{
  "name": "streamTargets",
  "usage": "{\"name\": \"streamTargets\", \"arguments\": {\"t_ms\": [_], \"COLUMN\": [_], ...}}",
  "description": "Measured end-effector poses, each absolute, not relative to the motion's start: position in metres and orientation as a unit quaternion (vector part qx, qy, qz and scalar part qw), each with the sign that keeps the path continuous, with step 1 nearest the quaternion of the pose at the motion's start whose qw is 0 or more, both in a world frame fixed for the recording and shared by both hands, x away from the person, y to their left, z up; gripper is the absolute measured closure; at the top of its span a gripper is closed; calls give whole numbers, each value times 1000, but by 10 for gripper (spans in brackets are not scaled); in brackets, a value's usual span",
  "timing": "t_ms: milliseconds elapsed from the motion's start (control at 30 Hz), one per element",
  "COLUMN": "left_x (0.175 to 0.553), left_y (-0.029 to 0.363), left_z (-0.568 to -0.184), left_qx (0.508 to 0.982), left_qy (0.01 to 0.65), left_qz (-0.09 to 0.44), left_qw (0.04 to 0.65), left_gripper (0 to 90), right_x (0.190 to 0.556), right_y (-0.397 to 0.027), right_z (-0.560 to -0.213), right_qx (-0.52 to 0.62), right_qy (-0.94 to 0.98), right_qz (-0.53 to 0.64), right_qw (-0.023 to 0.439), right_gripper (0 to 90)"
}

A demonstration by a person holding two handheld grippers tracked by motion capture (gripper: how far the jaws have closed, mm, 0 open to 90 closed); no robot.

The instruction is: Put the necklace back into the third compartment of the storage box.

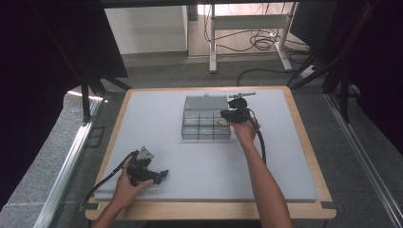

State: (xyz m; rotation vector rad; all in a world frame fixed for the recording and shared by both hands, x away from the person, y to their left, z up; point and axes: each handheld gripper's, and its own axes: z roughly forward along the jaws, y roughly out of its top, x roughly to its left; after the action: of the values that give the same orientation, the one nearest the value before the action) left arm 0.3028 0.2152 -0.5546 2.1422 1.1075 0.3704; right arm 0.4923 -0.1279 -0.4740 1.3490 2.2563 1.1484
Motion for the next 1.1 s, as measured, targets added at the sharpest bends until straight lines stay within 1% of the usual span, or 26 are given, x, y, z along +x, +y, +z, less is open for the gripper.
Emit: {"name": "streamTargets", "arguments": {"t_ms": [33, 67, 100, 133, 200, 233, 267, 300, 367, 467, 533, 567, 600, 633, 700, 767, 833, 933, 1000, 1100], "left_x": [303, 303, 303, 303, 303, 303, 303, 303, 303, 303, 303, 303, 303, 303, 303, 303, 303, 303, 303, 303], "left_y": [215, 215, 215, 215, 215, 215, 215, 215, 215, 215, 215, 215, 215, 215, 215, 215, 215, 215, 215, 215], "left_z": [-555, -555, -555, -555, -555, -555, -555, -555, -555, -555, -555, -555, -555, -555, -555, -555, -555, -555, -555, -555], "left_qx": [825, 825, 825, 825, 825, 825, 825, 825, 825, 825, 825, 825, 825, 824, 824, 824, 824, 824, 824, 824], "left_qy": [426, 426, 426, 426, 426, 426, 426, 426, 426, 426, 426, 426, 426, 426, 426, 426, 426, 426, 426, 426], "left_qz": [143, 143, 143, 143, 143, 142, 142, 142, 142, 143, 143, 143, 143, 143, 143, 143, 143, 143, 143, 143], "left_qw": [344, 343, 343, 343, 343, 344, 344, 344, 344, 344, 344, 344, 344, 344, 344, 344, 344, 344, 344, 344], "left_gripper": [0, 0, 0, 0, 0, 0, 0, 0, 0, 0, 0, 0, 0, 0, 0, 0, 0, 0, 0, 0], "right_x": [492, 491, 490, 490, 487, 483, 481, 481, 476, 461, 456, 446, 446, 435, 430, 412, 408, 387, 383, 366], "right_y": [-128, -129, -130, -130, -131, -133, -134, -134, -137, -146, -148, -155, -155, -162, -166, -178, -181, -199, -203, -218], "right_z": [-474, -472, -470, -470, -468, -465, -464, -464, -462, -458, -457, -457, -457, -457, -458, -461, -462, -468, -470, -478], "right_qx": [466, 464, 463, 463, 460, 454, 452, 452, 452, 444, 444, 441, 441, 438, 437, 432, 431, 431, 432, 434], "right_qy": [779, 777, 776, 776, 778, 782, 783, 783, 785, 784, 783, 783, 783, 785, 787, 793, 794, 795, 795, 798], "right_qz": [397, 403, 407, 407, 410, 410, 410, 410, 410, 418, 421, 424, 424, 422, 419, 413, 413, 412, 412, 405], "right_qw": [136, 133, 132, 132, 125, 119, 117, 117, 108, 113, 111, 114, 114, 115, 115, 116, 116, 111, 111, 106], "right_gripper": [794, 721, 683, 683, 620, 568, 548, 548, 496, 440, 429, 404, 404, 382, 371, 353, 350, 341, 339, 326]}}
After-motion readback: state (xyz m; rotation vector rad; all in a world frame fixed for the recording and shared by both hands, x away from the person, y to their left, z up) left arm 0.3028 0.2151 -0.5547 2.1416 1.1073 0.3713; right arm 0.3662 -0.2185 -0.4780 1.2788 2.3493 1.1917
